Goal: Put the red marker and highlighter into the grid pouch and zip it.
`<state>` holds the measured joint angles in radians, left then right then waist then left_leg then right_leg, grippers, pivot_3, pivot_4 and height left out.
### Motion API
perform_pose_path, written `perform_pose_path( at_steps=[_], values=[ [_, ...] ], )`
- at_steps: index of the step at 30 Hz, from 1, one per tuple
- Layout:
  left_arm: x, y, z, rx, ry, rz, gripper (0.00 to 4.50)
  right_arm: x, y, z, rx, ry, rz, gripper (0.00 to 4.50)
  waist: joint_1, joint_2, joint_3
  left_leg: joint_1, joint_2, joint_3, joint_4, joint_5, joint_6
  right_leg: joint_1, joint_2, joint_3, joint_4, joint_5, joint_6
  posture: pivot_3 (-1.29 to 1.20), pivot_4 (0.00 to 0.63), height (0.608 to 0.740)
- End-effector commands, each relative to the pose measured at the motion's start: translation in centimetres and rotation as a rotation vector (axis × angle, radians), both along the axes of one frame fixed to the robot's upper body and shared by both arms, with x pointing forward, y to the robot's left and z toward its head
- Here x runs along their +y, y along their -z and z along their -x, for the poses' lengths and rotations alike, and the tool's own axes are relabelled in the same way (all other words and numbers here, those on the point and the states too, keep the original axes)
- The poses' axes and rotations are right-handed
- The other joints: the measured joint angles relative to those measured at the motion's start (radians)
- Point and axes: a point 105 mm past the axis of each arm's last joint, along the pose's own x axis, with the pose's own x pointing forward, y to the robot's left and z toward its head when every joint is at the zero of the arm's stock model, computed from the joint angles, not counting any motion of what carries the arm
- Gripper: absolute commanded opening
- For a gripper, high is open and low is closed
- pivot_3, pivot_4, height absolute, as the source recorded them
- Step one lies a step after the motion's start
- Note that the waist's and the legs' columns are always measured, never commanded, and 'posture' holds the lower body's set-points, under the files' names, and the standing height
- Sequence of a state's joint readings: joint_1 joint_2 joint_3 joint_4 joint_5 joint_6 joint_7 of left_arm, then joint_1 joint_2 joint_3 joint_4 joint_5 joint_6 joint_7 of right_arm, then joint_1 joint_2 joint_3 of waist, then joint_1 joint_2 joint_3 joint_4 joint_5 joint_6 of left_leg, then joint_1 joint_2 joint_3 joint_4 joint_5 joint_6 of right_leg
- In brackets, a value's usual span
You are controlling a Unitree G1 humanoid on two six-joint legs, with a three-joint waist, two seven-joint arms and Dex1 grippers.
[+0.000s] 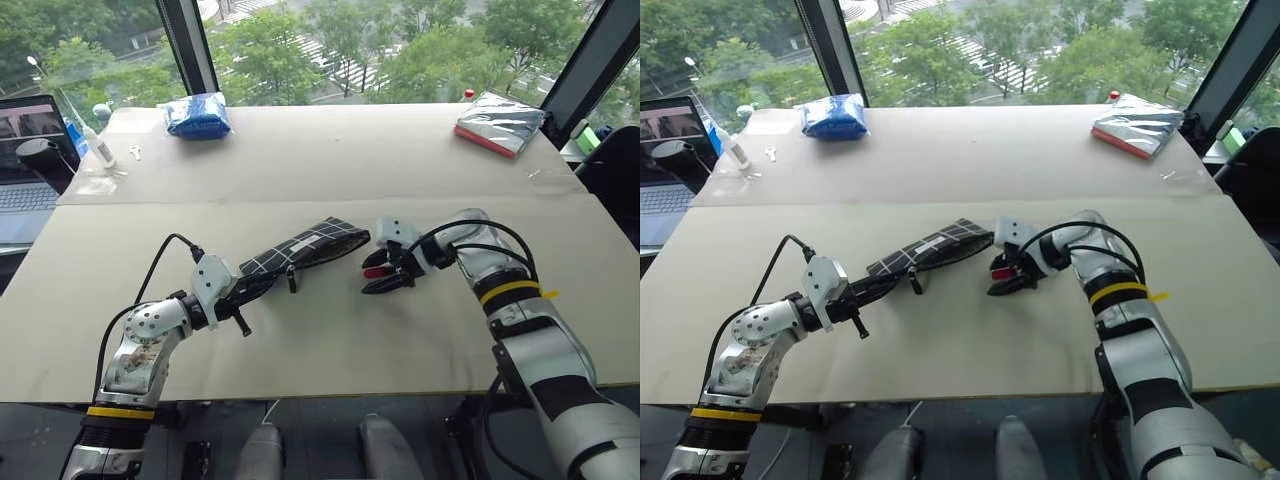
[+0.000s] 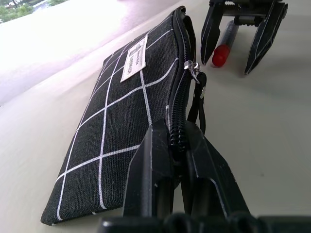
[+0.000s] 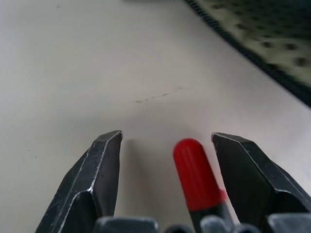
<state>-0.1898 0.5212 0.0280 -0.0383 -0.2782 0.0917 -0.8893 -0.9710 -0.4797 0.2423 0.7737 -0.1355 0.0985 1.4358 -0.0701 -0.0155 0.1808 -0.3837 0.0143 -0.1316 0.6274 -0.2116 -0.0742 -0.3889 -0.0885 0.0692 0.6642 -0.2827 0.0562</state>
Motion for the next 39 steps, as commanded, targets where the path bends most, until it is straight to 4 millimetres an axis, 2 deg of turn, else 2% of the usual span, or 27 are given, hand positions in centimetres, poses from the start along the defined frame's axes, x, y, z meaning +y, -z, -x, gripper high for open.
perform_pose_path(
  at_steps=[1, 5, 11, 14, 21, 24, 29, 30, 35, 39],
  values=[
    [0.3, -0.9, 0.0, -0.029, 0.008, 0.004, 0.00, -1.4, -3.1, -0.9, -0.099, 0.035, -0.032, 3.31, 0.001, 0.000, 0.000, 0.000, 0.000, 0.000, 0.000, 0.000, 0.000, 0.000, 0.000, 0.000, 0.000, 0.000, 0.000, 0.00, 0.150, 0.740],
    [0.3, -0.8, 0.0, -0.027, 0.011, 0.003, 0.00, -4.1, -3.5, -1.1, -0.127, 0.085, 0.004, 3.31, 0.001, 0.000, 0.000, 0.000, 0.000, 0.000, 0.000, 0.000, 0.000, 0.000, 0.000, 0.000, 0.000, 0.000, 0.000, 0.00, 0.150, 0.740],
    [0.5, -0.7, 0.2, -0.015, 0.014, 0.004, 0.00, -7.8, -1.6, -1.1, -0.139, 0.154, 0.116, 3.31, -0.001, 0.000, 0.001, -0.001, 0.000, 0.000, 0.000, 0.000, 0.000, 0.000, 0.000, 0.000, -0.001, 0.000, 0.000, 0.00, 0.150, 0.740],
    [0.5, -0.8, 0.3, -0.005, 0.024, 0.004, 0.00, -8.7, -0.1, -1.4, -0.127, 0.203, 0.157, 3.31, -0.003, 0.000, 0.001, 0.000, 0.000, 0.000, 0.000, 0.000, 0.000, 0.000, 0.000, 0.000, -0.001, 0.000, 0.000, 0.00, 0.150, 0.740],
    [0.5, -1.1, 0.7, 0.009, 0.052, -0.002, 0.00, -9.2, 2.2, -1.4, -0.095, 0.253, 0.184, 3.31, -0.002, 0.000, 0.001, 0.001, 0.000, 0.000, 0.000, 0.000, 0.000, 0.002, 0.000, 0.000, -0.001, 0.000, 0.000, 0.00, 0.150, 0.740],
    [0.6, -1.2, 0.9, 0.012, 0.057, -0.005, 0.00, -9.5, 2.6, -1.2, -0.073, 0.276, 0.164, 2.64, -0.002, -0.001, 0.000, 0.003, 0.000, 0.000, 0.000, 0.000, 0.000, 0.004, 0.000, 0.000, -0.001, 0.000, 0.001, 0.00, 0.150, 0.740],
    [0.7, -1.2, 0.9, 0.015, 0.061, -0.012, 0.00, -9.4, 2.7, 0.1, -0.014, 0.229, 0.094, 0.85, 0.000, -0.001, 0.000, 0.004, 0.000, 0.000, 0.001, 0.001, -0.001, 0.005, 0.000, 0.000, -0.001, 0.001, 0.001, 0.00, 0.150, 0.740],
    [0.7, -1.2, 0.8, 0.016, 0.061, -0.012, 0.00, -9.5, 2.7, 0.2, -0.009, 0.228, 0.082, 0.63, 0.000, -0.001, 0.000, 0.004, 0.000, 0.000, 0.001, 0.001, -0.001, 0.005, 0.000, 0.000, -0.001, 0.001, 0.001, 0.00, 0.150, 0.740],
    [0.8, -1.2, 0.5, 0.017, 0.059, -0.013, 0.00, -9.7, 2.7, 0.8, -0.047, 0.254, 0.029, 0.52, 0.005, -0.001, 0.000, 0.003, 0.000, 0.000, 0.000, 0.001, -0.001, 0.004, 0.000, 0.000, -0.001, 0.001, 0.001, 0.00, 0.150, 0.740],
    [0.7, -1.2, 0.6, 0.016, 0.052, -0.003, 0.00, -10.1, 1.6, 1.7, -0.158, 0.323, -0.029, 0.52, 0.009, -0.001, 0.000, 0.000, 0.000, 0.000, 0.000, 0.000, -0.001, 0.003, -0.001, 0.000, -0.002, 0.001, 0.001, 0.00, 0.150, 0.740]
  ],
)
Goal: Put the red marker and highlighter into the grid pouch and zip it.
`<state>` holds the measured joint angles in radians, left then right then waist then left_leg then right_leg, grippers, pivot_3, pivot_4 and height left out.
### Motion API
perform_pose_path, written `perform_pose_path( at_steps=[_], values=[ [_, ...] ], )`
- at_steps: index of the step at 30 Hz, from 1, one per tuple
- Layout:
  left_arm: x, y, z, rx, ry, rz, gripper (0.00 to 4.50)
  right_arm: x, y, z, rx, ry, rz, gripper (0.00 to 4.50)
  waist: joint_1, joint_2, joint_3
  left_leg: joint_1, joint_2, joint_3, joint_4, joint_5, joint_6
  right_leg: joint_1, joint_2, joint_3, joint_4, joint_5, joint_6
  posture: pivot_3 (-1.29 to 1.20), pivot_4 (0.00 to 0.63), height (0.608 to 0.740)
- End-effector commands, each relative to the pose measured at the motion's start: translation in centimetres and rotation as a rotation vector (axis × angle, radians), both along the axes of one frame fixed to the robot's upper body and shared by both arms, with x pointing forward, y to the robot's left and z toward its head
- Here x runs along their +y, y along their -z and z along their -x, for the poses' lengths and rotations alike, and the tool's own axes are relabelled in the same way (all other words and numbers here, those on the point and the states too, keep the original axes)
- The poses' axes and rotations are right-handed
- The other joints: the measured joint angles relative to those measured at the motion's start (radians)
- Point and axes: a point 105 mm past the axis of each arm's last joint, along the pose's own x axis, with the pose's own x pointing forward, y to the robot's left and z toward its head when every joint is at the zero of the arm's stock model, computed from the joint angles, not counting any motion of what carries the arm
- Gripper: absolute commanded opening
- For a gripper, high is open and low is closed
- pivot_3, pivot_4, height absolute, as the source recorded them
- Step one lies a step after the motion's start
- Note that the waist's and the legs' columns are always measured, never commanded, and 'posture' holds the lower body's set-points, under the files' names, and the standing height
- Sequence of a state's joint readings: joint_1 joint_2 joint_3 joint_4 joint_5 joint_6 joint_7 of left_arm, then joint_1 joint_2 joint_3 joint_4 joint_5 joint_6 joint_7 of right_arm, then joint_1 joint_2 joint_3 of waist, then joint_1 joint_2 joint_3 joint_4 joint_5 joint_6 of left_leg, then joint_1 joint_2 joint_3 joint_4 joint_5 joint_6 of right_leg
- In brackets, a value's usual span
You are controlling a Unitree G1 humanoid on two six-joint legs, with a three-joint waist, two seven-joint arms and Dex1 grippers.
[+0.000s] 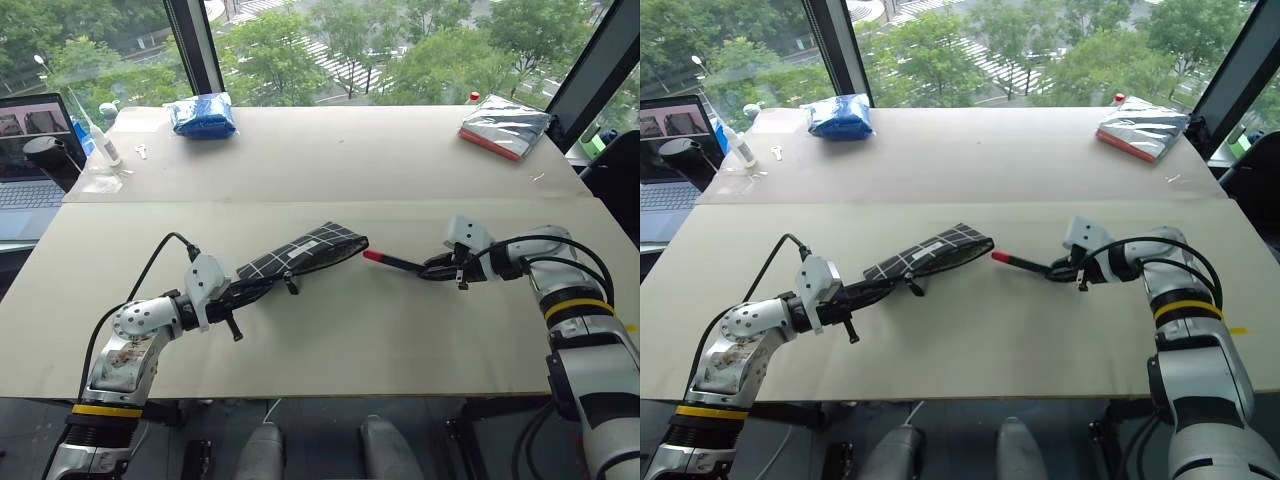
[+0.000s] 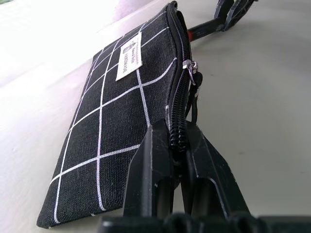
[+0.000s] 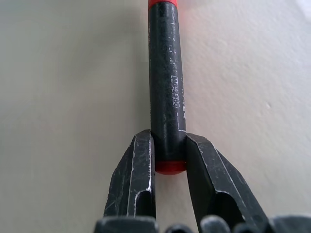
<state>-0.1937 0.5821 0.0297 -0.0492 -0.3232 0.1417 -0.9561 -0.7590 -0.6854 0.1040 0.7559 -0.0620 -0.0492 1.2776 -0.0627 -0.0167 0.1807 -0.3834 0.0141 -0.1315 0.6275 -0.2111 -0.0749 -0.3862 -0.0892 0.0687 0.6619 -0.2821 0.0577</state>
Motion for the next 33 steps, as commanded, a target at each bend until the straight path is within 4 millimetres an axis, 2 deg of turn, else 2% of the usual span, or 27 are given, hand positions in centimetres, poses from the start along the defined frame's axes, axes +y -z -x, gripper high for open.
perform_pose_path(
  at_steps=[1, 4, 6, 8, 11, 14, 18, 22, 29, 33],
  values=[
    [0.0, -0.9, 0.1, -0.032, -0.005, 0.023, 0.00, -1.2, -0.2, 1.2, -0.055, 0.080, 0.005, 0.52, 0.004, 0.000, 0.000, -0.001, 0.000, 0.000, 0.000, 0.000, 0.000, 0.000, 0.000, 0.000, 0.000, 0.000, 0.000, 0.00, 0.150, 0.740],
    [-0.2, -0.6, 0.4, -0.021, 0.007, 0.022, 0.00, -3.3, -2.1, 1.5, -0.189, 0.197, 0.038, 0.52, 0.013, 0.001, 0.000, -0.001, -0.001, 0.000, 0.000, 0.000, 0.000, -0.001, 0.000, 0.000, 0.000, 0.000, 0.000, 0.00, 0.150, 0.740],
    [-0.4, -0.5, 0.4, -0.017, 0.014, 0.022, 0.00, -3.7, -3.7, 2.1, -0.245, 0.212, 0.038, 0.52, 0.021, 0.001, 0.001, -0.001, -0.001, 0.000, 0.001, 0.000, 0.000, -0.001, -0.001, 0.000, 0.000, 0.000, 0.000, 0.00, 0.150, 0.740],
    [-0.6, -0.6, 0.3, -0.017, 0.023, 0.023, 0.00, -3.6, -5.6, 3.0, -0.294, 0.193, 0.053, 0.52, 0.021, 0.002, 0.002, -0.002, -0.001, 0.000, 0.001, 0.000, 0.000, -0.001, -0.001, 0.000, 0.000, 0.000, 0.001, 0.00, 0.150, 0.740],
    [-0.8, -0.8, 0.1, -0.019, 0.030, 0.024, 0.00, -3.4, -7.3, 3.7, -0.357, 0.168, 0.107, 0.52, 0.014, 0.002, 0.002, -0.002, -0.001, 0.000, 0.001, 0.000, 0.000, -0.002, -0.001, 0.000, 0.000, 0.000, 0.001, 0.00, 0.150, 0.740],
    [-0.9, -0.8, 0.0, -0.019, 0.036, 0.026, 0.00, -1.1, -8.9, 4.8, -0.404, 0.056, 0.108, 0.52, 0.009, 0.002, 0.002, -0.002, 0.000, 0.000, 0.001, 0.000, 0.000, -0.002, 0.000, 0.000, 0.000, 0.000, 0.001, 0.00, 0.150, 0.740],
    [-1.1, -0.8, 0.0, -0.017, 0.043, 0.030, 0.00, 1.7, -8.0, 5.1, -0.434, -0.049, 0.183, 0.52, 0.009, 0.002, 0.002, -0.002, 0.000, 0.000, 0.000, 0.000, 0.000, -0.002, 0.000, 0.000, -0.001, 0.000, 0.001, 0.00, 0.150, 0.740],
    [-1.3, -0.8, 0.0, -0.016, 0.047, 0.033, 0.00, 2.1, -5.9, 4.4, -0.470, -0.120, 0.348, 0.52, 0.016, 0.002, 0.002, -0.003, -0.001, 0.001, 0.001, 0.000, 0.000, -0.002, -0.001, 0.000, -0.002, 0.000, 0.002, 0.00, 0.150, 0.740],
    [-1.5, -0.8, 0.0, -0.016, 0.054, 0.036, 0.00, 3.4, -6.2, 3.1, -0.533, -0.179, 0.378, 0.52, 0.018, 0.002, 0.003, -0.004, -0.001, 0.001, 0.001, 0.000, 0.000, -0.002, -0.001, 0.000, -0.003, 0.000, 0.002, 0.00, 0.150, 0.740],
    [-1.5, -0.8, 0.0, -0.016, 0.057, 0.037, 0.00, 3.8, -6.8, 3.8, -0.512, -0.215, 0.323, 0.52, 0.017, 0.002, 0.003, -0.004, -0.001, 0.001, 0.001, 0.000, 0.000, -0.002, -0.001, 0.000, -0.003, 0.000, 0.001, 0.00, 0.150, 0.740]
  ],
)
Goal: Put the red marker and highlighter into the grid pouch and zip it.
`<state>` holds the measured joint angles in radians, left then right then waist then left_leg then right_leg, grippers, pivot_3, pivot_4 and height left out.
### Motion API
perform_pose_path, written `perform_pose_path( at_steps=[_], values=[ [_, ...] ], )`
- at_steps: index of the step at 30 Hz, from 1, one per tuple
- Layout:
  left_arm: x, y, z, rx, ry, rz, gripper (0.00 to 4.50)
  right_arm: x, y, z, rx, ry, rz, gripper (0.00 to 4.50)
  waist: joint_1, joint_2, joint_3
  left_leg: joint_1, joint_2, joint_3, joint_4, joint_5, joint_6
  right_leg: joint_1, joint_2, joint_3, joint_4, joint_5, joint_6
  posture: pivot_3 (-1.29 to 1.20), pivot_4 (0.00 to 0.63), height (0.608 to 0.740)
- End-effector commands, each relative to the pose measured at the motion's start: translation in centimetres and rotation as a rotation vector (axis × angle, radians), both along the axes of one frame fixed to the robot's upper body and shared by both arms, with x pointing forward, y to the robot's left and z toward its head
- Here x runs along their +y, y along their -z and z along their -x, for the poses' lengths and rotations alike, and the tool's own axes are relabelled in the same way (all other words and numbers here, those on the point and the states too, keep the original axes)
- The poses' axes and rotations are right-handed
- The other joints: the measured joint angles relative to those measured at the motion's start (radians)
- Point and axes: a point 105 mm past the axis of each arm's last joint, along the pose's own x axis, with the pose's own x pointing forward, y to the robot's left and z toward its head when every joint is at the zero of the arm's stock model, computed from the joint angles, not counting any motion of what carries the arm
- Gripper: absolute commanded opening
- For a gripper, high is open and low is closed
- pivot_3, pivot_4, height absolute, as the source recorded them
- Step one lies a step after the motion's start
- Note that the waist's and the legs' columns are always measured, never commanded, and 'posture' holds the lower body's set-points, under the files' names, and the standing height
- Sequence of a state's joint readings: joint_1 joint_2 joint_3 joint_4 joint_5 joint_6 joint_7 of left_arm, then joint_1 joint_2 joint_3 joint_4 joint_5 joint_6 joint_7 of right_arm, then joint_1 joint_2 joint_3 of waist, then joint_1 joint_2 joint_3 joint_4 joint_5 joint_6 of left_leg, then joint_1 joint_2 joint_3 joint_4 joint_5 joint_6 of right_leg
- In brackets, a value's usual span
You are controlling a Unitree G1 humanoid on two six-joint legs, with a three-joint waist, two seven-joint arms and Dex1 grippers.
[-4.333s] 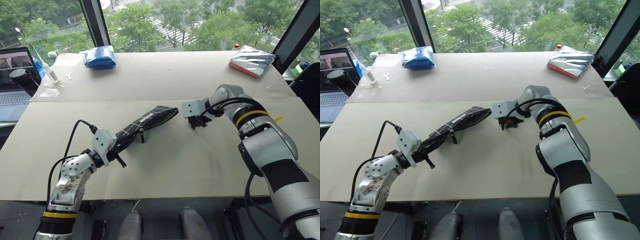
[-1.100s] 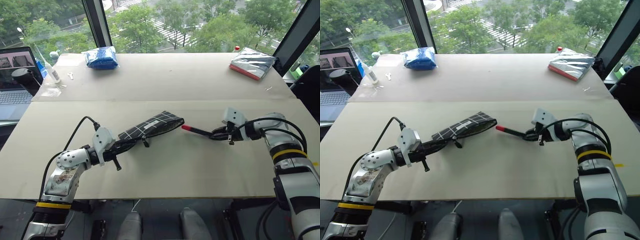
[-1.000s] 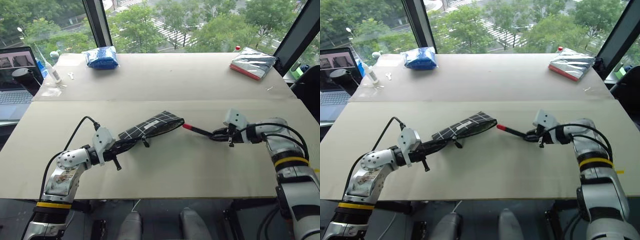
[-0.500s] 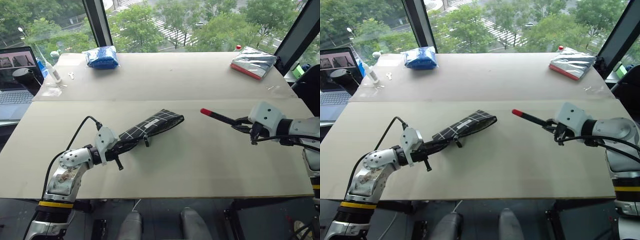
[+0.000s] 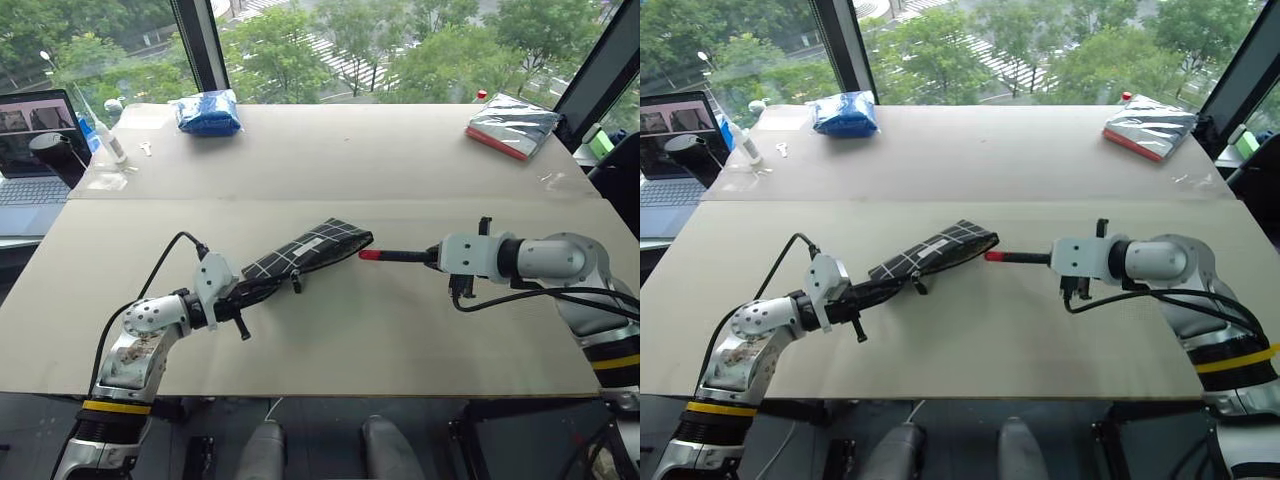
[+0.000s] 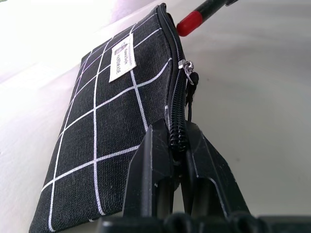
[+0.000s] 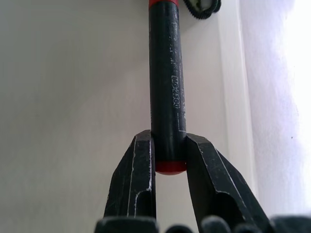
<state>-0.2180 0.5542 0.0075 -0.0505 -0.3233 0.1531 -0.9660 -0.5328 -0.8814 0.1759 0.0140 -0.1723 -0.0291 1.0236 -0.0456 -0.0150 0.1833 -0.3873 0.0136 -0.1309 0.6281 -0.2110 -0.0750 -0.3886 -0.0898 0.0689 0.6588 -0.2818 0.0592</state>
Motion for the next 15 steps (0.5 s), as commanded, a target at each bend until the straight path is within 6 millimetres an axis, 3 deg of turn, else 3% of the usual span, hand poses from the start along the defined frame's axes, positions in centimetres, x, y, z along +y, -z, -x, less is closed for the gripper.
perform_pose_path(
  at_steps=[1, 6, 15],
  values=[
    [-0.3, -0.6, 0.1, -0.018, 0.019, 0.015, 0.00, 0.2, -1.6, 1.0, 0.003, -0.062, -0.040, 0.52, 0.000, 0.000, 0.000, 0.000, 0.000, 0.000, 0.000, 0.000, 0.000, 0.000, 0.000, 0.000, 0.000, 0.000, 0.000, 0.00, 0.150, 0.740],
    [-0.2, -0.6, 0.0, -0.017, 0.022, 0.012, 0.00, -0.5, -2.1, 0.9, -0.013, -0.061, -0.014, 0.52, 0.002, 0.000, 0.000, -0.001, 0.000, 0.000, 0.000, 0.000, 0.000, 0.000, 0.000, 0.000, -0.001, 0.000, 0.000, 0.00, 0.150, 0.740],
    [-0.5, -0.5, 0.1, -0.018, 0.033, 0.010, 0.00, 0.7, -2.2, 0.0, -0.041, -0.074, -0.028, 0.52, -0.001, 0.000, 0.000, -0.001, 0.000, 0.000, 0.000, 0.000, 0.000, 0.000, 0.000, 0.000, -0.001, 0.000, 0.000, 0.00, 0.150, 0.740]
  ],
)
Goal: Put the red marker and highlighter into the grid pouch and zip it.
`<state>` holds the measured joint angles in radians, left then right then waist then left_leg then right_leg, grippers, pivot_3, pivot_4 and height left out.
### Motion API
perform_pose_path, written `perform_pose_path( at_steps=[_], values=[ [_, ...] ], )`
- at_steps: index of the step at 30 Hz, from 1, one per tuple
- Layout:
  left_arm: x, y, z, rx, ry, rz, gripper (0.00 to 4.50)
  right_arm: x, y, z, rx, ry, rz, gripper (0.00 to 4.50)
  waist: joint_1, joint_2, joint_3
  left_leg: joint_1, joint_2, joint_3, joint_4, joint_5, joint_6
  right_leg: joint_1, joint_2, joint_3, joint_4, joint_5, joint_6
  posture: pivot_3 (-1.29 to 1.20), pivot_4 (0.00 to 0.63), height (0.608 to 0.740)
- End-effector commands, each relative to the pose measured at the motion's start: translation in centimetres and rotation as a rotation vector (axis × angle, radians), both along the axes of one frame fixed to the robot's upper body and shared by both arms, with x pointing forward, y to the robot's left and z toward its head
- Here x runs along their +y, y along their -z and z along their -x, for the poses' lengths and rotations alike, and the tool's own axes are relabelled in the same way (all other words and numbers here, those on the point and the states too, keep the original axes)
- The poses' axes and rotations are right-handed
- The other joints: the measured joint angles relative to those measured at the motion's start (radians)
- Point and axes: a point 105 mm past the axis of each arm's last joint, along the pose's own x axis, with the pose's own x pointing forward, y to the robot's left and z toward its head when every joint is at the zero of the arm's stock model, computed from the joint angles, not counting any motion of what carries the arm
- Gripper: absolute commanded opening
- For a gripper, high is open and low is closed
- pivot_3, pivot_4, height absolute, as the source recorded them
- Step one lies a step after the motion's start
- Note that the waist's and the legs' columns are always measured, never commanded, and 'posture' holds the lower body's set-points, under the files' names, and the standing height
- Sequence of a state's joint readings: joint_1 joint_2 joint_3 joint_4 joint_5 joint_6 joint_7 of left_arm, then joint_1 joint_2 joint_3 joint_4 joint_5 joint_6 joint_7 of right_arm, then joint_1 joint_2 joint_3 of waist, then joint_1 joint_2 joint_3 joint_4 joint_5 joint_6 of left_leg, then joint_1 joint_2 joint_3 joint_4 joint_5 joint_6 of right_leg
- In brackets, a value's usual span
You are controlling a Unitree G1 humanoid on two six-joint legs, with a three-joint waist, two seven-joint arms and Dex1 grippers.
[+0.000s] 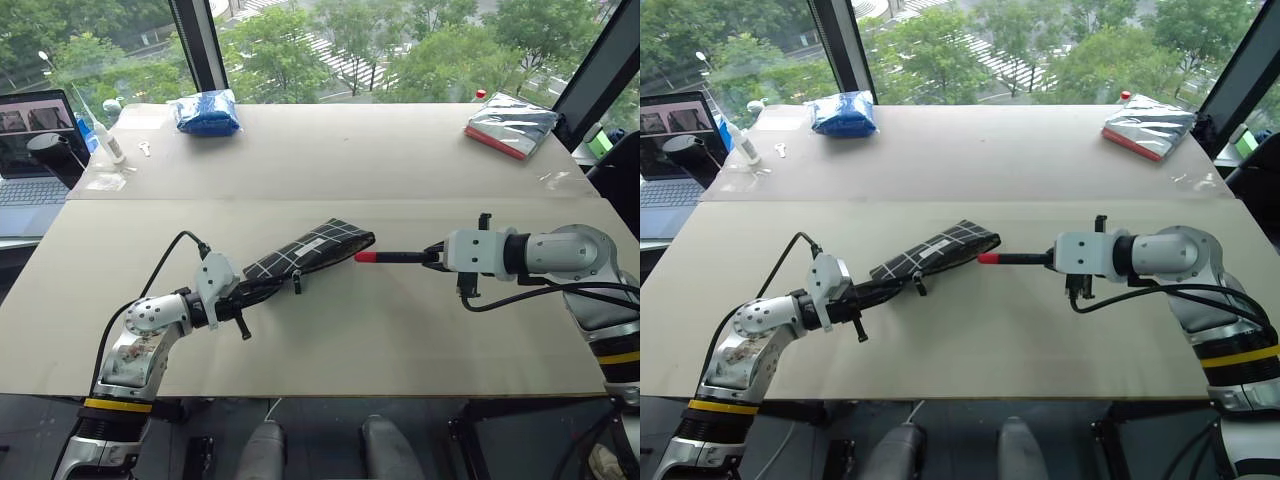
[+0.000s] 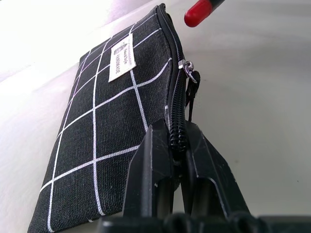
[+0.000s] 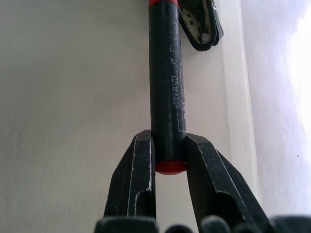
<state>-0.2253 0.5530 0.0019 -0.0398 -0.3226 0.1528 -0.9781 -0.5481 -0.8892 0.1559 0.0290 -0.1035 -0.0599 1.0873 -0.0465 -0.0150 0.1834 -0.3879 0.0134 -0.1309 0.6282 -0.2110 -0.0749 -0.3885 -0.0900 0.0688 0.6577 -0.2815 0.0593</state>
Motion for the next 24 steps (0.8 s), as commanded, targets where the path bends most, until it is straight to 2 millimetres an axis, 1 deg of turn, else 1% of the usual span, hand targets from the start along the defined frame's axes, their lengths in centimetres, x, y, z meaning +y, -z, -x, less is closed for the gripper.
perform_pose_path(
  at_steps=[1, 7, 11, 17, 24],
  values=[
    [-0.4, -0.6, 0.1, -0.025, 0.020, 0.010, 0.00, 0.7, -1.6, -0.6, -0.076, -0.020, 0.002, 0.52, 0.000, 0.000, 0.000, 0.000, 0.000, 0.000, 0.000, 0.000, 0.000, 0.000, 0.000, 0.000, 0.000, 0.000, 0.000, 0.00, 0.150, 0.740],
    [-0.6, -0.5, 0.1, -0.024, 0.025, 0.013, 0.00, 1.6, -1.4, -0.8, -0.078, -0.042, 0.003, 0.52, 0.001, 0.000, 0.000, 0.000, 0.000, 0.000, 0.000, 0.000, 0.000, 0.000, 0.000, 0.000, 0.000, 0.000, 0.000, 0.00, 0.150, 0.740],
    [-0.7, -0.4, 0.1, -0.021, 0.030, 0.014, 0.00, 3.2, -1.3, -1.0, -0.094, -0.096, 0.031, 0.52, -0.002, 0.000, 0.000, 0.000, 0.000, 0.000, 0.000, 0.000, 0.000, 0.000, 0.000, 0.000, 0.000, 0.000, 0.000, 0.00, 0.150, 0.740],
    [-0.9, -0.3, 0.0, -0.020, 0.040, 0.018, 0.00, 7.0, -1.0, -1.0, -0.132, -0.215, 0.060, 0.52, -0.002, 0.000, 0.000, 0.000, 0.000, 0.000, 0.000, 0.000, 0.000, 0.000, 0.000, 0.000, 0.000, 0.000, 0.000, 0.00, 0.150, 0.740],
    [-1.2, -0.5, -0.2, -0.023, 0.042, 0.025, 0.00, 11.0, 0.2, -0.1, -0.178, -0.360, 0.077, 0.52, 0.001, 0.000, 0.000, 0.000, 0.000, 0.000, 0.000, 0.000, 0.000, 0.000, 0.000, 0.000, 0.000, 0.000, 0.000, 0.00, 0.150, 0.740]
  ],
)
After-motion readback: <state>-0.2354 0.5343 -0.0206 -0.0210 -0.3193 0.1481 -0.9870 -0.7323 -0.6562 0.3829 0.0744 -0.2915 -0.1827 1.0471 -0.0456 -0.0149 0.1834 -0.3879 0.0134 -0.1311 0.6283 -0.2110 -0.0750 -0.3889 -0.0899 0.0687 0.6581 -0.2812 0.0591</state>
